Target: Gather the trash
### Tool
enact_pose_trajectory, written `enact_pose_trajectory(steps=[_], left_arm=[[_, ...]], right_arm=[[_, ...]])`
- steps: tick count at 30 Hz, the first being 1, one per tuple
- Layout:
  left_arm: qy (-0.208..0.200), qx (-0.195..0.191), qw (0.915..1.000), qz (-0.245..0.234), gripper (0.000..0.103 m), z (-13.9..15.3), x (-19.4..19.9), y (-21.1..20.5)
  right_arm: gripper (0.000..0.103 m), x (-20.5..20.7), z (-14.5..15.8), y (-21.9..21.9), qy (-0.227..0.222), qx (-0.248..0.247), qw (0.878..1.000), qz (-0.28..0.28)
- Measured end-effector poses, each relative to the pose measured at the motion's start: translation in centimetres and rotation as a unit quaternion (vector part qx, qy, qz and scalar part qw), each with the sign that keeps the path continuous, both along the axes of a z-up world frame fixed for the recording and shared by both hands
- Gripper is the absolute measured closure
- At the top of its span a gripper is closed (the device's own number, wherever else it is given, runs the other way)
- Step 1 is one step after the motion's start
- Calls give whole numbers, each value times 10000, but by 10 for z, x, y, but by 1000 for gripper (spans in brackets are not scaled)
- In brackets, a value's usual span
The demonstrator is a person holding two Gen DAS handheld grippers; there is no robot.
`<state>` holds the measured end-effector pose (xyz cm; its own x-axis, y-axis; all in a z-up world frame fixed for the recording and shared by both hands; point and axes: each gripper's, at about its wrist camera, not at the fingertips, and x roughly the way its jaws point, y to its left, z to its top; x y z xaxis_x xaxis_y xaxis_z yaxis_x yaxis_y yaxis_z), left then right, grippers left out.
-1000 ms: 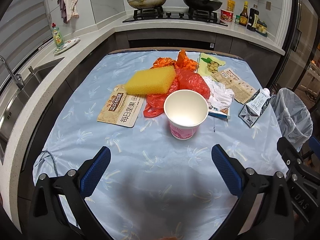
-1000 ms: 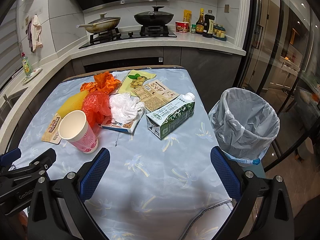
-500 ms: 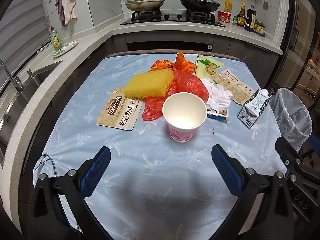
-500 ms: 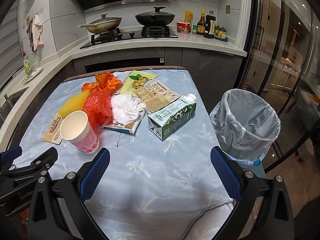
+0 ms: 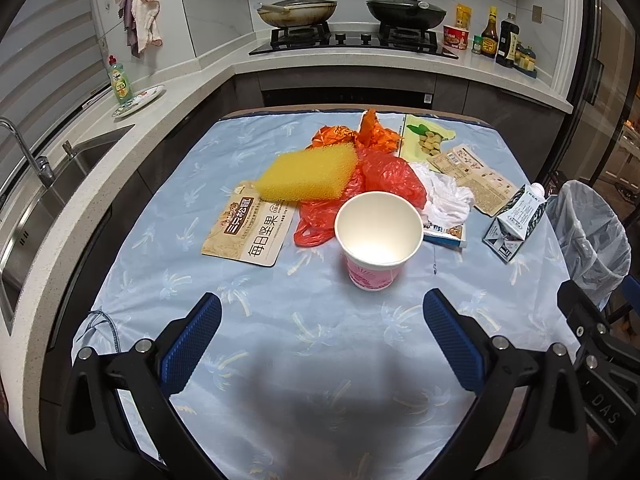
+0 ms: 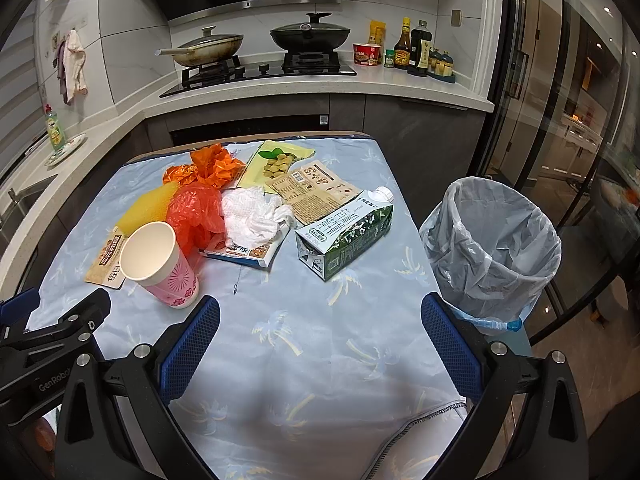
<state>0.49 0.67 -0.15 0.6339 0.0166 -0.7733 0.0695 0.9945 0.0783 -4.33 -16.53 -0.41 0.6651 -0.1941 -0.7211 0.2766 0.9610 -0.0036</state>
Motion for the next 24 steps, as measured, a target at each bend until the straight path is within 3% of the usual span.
enact_pose_trajectory(steps=[24], left_arm=[[-5, 3, 10000, -70, 7, 0, -1, -1]], right_arm=[[6, -1, 1, 0, 5, -5, 10000, -5]])
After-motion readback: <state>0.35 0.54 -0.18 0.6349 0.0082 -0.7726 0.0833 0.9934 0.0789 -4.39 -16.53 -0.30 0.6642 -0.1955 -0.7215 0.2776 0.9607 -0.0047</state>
